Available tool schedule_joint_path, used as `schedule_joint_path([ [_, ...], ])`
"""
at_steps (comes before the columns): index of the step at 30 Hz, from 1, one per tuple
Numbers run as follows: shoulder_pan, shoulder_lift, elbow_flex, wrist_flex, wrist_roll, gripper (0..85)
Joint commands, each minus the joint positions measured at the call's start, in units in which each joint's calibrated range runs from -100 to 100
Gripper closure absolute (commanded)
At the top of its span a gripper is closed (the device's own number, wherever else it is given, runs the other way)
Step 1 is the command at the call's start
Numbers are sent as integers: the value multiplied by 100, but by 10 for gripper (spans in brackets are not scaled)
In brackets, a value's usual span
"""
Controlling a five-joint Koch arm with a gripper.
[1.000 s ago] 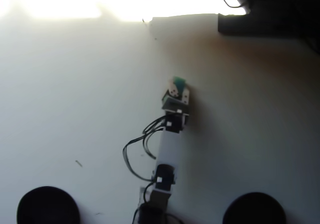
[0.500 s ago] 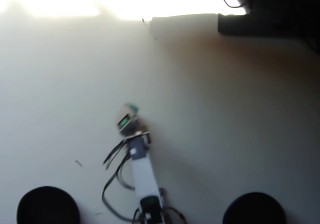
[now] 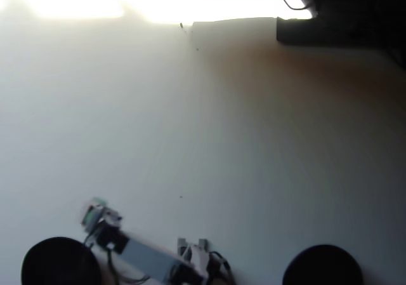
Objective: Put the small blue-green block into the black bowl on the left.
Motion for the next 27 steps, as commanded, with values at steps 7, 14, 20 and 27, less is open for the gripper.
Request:
schedule_joint_path([
  [7, 1216, 1624, 2060, -1252, 444, 828],
  [14, 1578, 3456, 4269, -2087, 567, 828],
  [20, 1758, 3702, 4399, -2265, 571, 827],
  [27, 1773, 3659, 4140, -2355, 386, 541],
])
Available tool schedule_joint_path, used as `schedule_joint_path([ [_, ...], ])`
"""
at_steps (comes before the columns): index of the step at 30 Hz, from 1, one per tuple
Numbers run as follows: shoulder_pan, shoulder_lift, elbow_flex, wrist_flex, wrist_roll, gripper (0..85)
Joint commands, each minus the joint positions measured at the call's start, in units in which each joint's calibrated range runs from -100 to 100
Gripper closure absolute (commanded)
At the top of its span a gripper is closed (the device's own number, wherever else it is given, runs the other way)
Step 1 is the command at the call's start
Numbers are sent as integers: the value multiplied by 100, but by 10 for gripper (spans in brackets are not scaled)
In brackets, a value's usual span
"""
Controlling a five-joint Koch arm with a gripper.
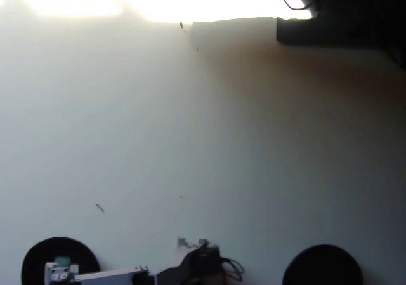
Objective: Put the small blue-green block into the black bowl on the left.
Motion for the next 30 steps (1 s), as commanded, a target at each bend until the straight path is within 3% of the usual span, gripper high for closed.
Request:
schedule_joint_path([
  [1, -10, -129, -80, -257, -181, 487],
  [4, -171, -450, -477, -305, -342, 386],
  [12, -1441, -3192, -2298, 749, -308, 394],
  [19, -3028, -5699, -5459, 3221, -493, 440],
  [22, -3590, -6535, -6827, 4324, -752, 438],
  [25, -4059, -6770, -7538, 5029, -864, 348],
  [30, -4762, -6706, -8231, 6042, -874, 348],
])
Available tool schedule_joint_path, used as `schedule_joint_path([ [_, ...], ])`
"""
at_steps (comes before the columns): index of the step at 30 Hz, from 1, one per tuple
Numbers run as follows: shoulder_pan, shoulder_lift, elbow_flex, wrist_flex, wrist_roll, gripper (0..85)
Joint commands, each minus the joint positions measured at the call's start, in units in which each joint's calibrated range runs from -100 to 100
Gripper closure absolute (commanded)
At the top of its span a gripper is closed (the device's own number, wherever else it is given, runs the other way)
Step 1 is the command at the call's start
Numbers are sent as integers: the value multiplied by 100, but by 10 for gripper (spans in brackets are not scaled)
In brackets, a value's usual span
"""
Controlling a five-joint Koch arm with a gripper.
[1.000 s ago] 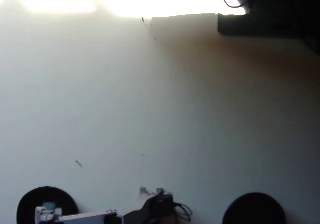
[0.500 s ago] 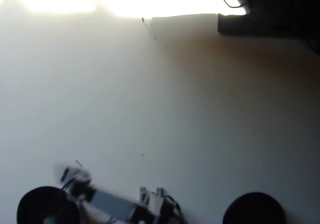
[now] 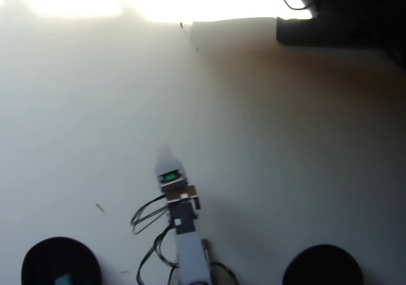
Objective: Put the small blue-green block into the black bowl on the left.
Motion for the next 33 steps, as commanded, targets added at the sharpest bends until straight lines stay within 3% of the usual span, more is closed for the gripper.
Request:
schedule_joint_path([
  [1, -269, -45, -245, 1003, -83, 350],
  [9, -635, -34, -2555, 3719, -615, 360],
  [17, -967, 780, -3110, 4610, -611, 386],
  [33, -962, 2312, -3803, 5859, -659, 361],
])
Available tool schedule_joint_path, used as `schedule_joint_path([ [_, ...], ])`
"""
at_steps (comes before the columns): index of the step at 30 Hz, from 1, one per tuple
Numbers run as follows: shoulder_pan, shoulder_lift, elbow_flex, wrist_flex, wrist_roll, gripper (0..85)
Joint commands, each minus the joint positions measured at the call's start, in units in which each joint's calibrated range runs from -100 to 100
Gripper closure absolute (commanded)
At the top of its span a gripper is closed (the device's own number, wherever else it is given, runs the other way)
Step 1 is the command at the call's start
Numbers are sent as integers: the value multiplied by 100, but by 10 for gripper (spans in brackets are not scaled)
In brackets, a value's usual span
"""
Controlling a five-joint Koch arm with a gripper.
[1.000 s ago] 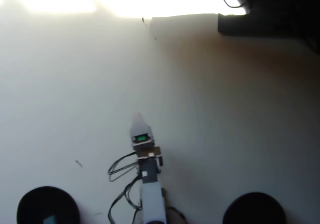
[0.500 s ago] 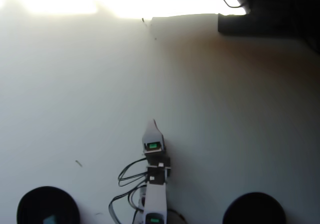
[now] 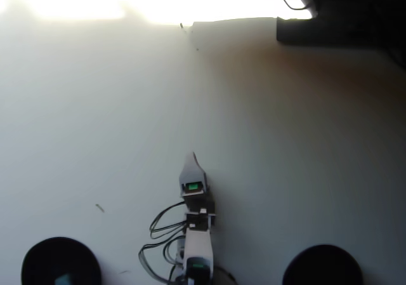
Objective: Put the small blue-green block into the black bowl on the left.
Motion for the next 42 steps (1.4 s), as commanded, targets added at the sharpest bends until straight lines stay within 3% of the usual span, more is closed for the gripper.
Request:
schedule_joint_path([
  [1, -15, 100, -63, 149, 5, 361],
  [10, -78, 197, -276, 595, 54, 363],
  [16, -161, 186, -285, 619, 459, 359],
  [24, 103, 186, -285, 652, 420, 363],
  [42, 63, 197, -285, 660, 420, 364],
])
